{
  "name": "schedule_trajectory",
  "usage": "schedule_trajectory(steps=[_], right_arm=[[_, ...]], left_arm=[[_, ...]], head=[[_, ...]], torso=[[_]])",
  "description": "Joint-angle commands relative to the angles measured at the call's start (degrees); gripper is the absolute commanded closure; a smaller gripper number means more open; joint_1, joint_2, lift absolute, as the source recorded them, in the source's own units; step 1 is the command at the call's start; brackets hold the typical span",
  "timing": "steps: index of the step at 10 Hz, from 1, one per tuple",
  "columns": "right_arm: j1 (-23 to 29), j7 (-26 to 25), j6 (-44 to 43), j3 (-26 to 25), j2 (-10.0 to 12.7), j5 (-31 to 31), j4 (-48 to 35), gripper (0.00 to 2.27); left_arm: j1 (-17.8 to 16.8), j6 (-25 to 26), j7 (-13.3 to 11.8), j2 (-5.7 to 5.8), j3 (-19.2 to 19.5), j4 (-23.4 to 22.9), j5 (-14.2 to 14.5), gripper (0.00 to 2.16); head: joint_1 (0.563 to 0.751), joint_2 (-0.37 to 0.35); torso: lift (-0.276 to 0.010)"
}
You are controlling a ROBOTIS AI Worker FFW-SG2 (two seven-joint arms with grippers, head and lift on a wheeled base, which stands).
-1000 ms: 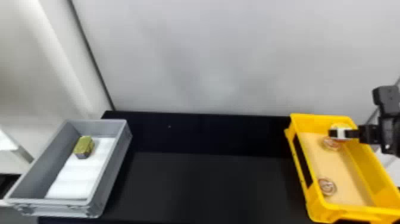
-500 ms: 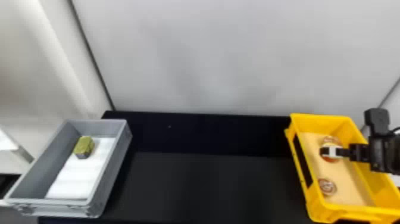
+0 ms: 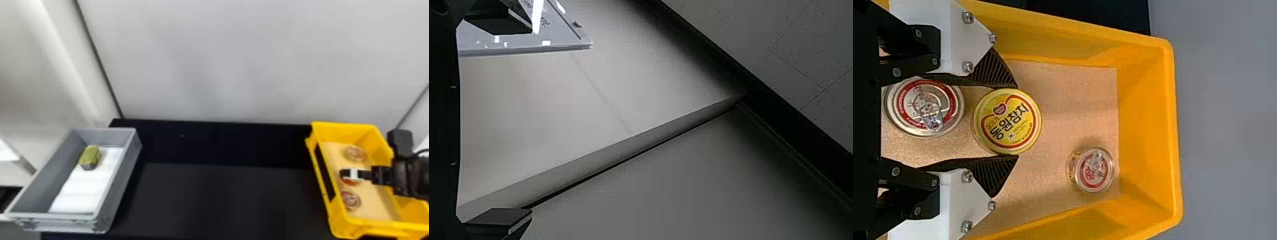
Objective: Pick up the round yellow can and place it in the yellow rectangular box
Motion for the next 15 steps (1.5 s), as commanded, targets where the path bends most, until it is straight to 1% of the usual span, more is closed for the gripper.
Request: schedule_trajectory(steps=[1,5,6,7,8,9,11,12,13,14,15], right_arm=[[-0.7,-0.7,-1.3,0.4,0.0,-0.7,2.4,0.61],[-0.7,-1.4,-1.3,0.4,-0.3,-1.4,2.8,0.61],[-0.7,-2.3,-0.5,0.7,-0.3,-1.6,2.3,0.55],[-0.4,-5.2,0.6,1.5,-0.2,-2.6,0.8,0.29],[-0.3,-5.5,0.5,1.6,-0.3,-2.9,0.4,0.19],[-0.1,-6.6,0.8,1.7,-0.3,-3.7,0.0,0.18],[0.1,-6.9,1.1,1.5,-0.4,-5.1,-1.0,0.18],[0.3,-8.2,2.9,1.2,-0.4,-6.2,-3.9,0.18],[0.3,-8.3,3.8,0.6,-0.5,-7.2,-7.2,0.09],[-0.2,-5.1,2.9,0.9,-1.7,-7.7,-9.0,0.00],[0.0,-7.3,2.4,2.2,-2.7,-8.6,-15.4,0.00]], left_arm=[[-0.2,-0.1,0.0,-0.02,-0.2,0.0,0.0,0.00],[-0.1,-0.1,-0.1,-0.02,-0.1,0.0,0.0,0.00],[-0.1,-0.1,-0.1,-0.02,-0.1,0.0,0.0,0.00],[-0.1,-0.1,-0.1,-0.02,-0.1,0.0,0.0,0.00],[-0.1,-0.1,-0.1,-0.02,-0.1,0.0,0.0,0.00],[-0.1,0.0,-0.1,-0.02,-0.1,0.0,0.0,0.00],[-0.1,0.0,-0.3,-0.02,0.0,0.0,-0.1,0.00],[-0.1,0.0,-0.3,-0.02,0.0,0.0,-0.1,0.00],[-0.2,0.1,-0.5,-0.02,0.0,0.0,-0.1,0.00],[-0.3,0.2,-0.6,-0.02,0.0,0.0,-0.1,0.00],[-0.2,0.3,-0.7,-0.02,0.0,0.0,-0.2,0.00]], head=[[0.694,0.054],[0.694,0.054],[0.694,0.054],[0.694,0.054],[0.694,0.054],[0.694,0.054],[0.694,0.054],[0.694,0.054],[0.694,0.054],[0.694,0.054],[0.694,0.054]], torso=[[-0.003],[-0.003],[-0.003],[-0.003],[-0.003],[-0.003],[-0.003],[-0.003],[-0.003],[-0.003],[-0.003]])
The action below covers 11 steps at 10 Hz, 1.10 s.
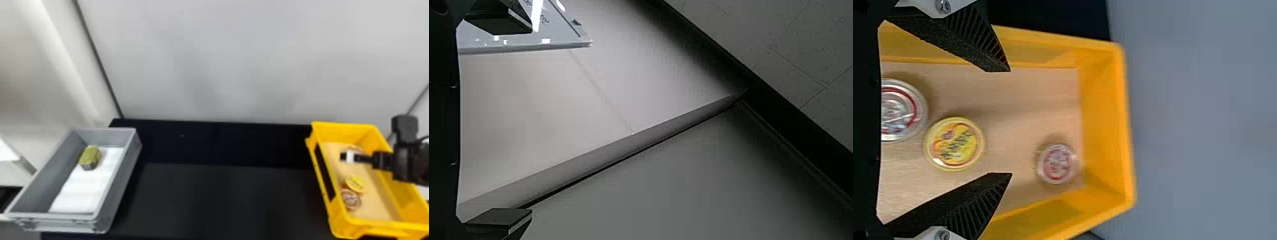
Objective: Pick up the round yellow can and place it in the yellow rectangular box
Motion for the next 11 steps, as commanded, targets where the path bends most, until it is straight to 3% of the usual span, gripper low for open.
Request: schedule_trajectory(steps=[1,4,5,9,11], right_arm=[[0.1,-1.8,-1.2,0.5,-1.3,-0.9,-13.0,0.00],[-1.6,-10.6,-3.3,0.2,-1.2,-0.9,-34.5,0.00],[-3.9,-12.5,-4.9,0.2,-1.3,2.0,-40.5,0.00],[-12.1,-12.9,-6.9,4.2,-2.2,13.4,-53.7,0.00],[-15.0,-14.9,-10.2,7.7,-3.9,13.3,-56.9,0.00]], left_arm=[[0.0,0.2,-0.1,0.01,0.1,-0.1,-0.2,0.00],[0.2,0.3,0.0,0.01,0.5,-0.2,-0.3,0.00],[0.2,0.3,-0.1,0.01,0.7,-0.2,-0.3,0.00],[0.4,0.1,0.1,0.18,2.1,-0.5,-0.4,0.00],[0.9,-0.2,0.1,0.27,3.1,-1.0,-0.5,0.00]], head=[[0.694,0.054],[0.694,0.054],[0.694,0.054],[0.694,0.054],[0.694,0.054]], torso=[[-0.003],[-0.003],[-0.003],[-0.003],[-0.003]])
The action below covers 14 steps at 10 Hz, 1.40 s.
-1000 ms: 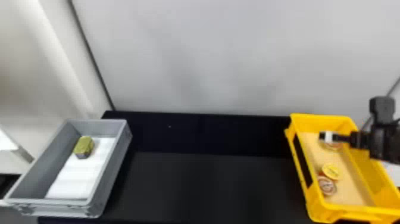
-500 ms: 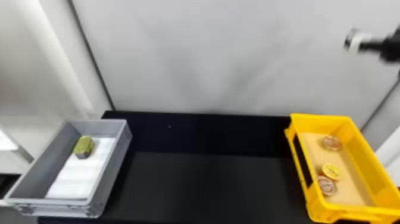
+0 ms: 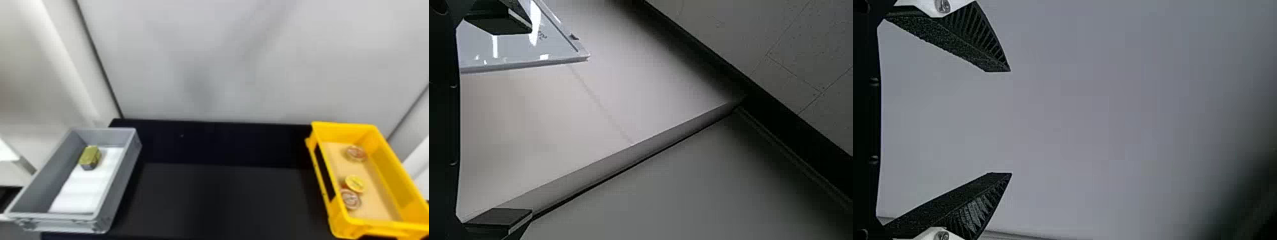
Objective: Pick up the round yellow can and place it in the yellow rectangular box
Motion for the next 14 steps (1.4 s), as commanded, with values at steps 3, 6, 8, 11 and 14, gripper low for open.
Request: schedule_trajectory(steps=[3,6,8,11,14], right_arm=[[-3.4,-5.5,-8.8,5.2,-3.5,2.6,-6.3,0.00],[-3.9,-6.9,-10.1,8.1,-5.2,7.5,-9.1,0.00],[-3.6,-7.2,-10.3,7.9,-5.2,7.8,-9.4,0.00],[-3.0,-7.2,-11.6,8.0,-5.3,8.8,-9.2,0.00],[-3.0,-6.9,-11.7,7.9,-5.1,8.7,-9.2,0.00]], left_arm=[[0.2,-1.2,0.3,0.09,1.1,-0.3,-0.4,0.00],[0.6,-1.3,0.4,0.00,1.4,-0.4,-0.7,0.00],[0.6,-1.3,0.4,-0.09,1.4,-0.4,-0.7,0.00],[0.6,-1.3,0.4,-0.09,1.4,-0.4,-0.8,0.00],[0.6,-1.2,0.2,-0.09,1.2,-0.4,-0.8,0.00]], head=[[0.694,0.054],[0.694,0.054],[0.694,0.054],[0.694,0.054],[0.694,0.054]], torso=[[-0.003],[-0.003],[-0.003],[-0.003],[-0.003]])
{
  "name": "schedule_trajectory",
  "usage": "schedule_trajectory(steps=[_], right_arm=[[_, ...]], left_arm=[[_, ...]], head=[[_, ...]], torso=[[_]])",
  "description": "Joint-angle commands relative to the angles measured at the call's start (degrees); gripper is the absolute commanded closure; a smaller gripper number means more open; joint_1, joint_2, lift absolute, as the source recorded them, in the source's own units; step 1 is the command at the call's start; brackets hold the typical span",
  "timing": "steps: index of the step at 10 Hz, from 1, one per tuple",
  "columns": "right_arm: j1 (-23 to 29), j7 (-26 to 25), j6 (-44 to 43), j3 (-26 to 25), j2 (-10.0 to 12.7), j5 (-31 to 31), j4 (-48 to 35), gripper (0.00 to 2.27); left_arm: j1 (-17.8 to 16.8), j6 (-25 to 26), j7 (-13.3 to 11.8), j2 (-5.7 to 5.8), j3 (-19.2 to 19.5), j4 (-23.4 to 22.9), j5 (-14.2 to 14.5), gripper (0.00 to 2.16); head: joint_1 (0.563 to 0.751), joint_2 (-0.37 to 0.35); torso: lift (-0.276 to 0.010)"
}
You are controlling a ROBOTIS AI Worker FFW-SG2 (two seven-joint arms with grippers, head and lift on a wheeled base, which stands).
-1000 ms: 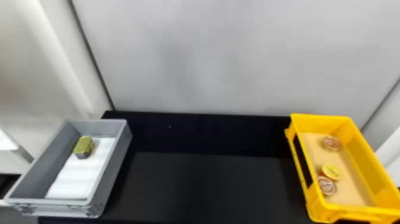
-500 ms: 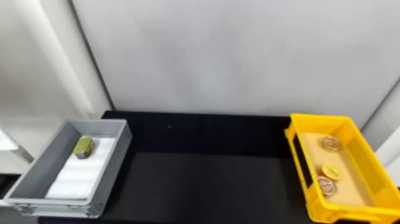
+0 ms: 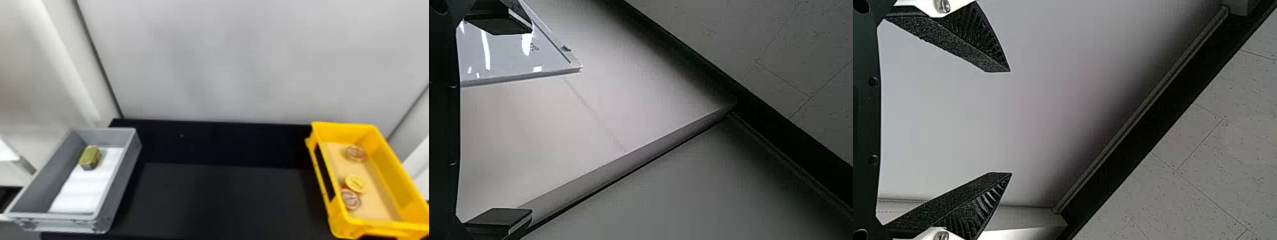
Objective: Pick up the round yellow can and place it in the yellow rectangular box
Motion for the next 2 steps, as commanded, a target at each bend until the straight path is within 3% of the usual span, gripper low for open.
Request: schedule_trajectory(steps=[1,2], right_arm=[[-0.1,-0.2,-0.1,0.0,0.3,-0.3,-0.1,0.00],[-0.5,-0.6,1.2,-0.1,0.5,-1.7,-0.4,0.00]], left_arm=[[0.0,0.2,-0.2,0.00,-0.2,0.0,-0.1,0.00],[0.0,0.2,-0.3,-0.09,-0.2,0.0,-0.2,0.00]], head=[[0.694,0.054],[0.694,0.054]], torso=[[-0.003],[-0.003]])
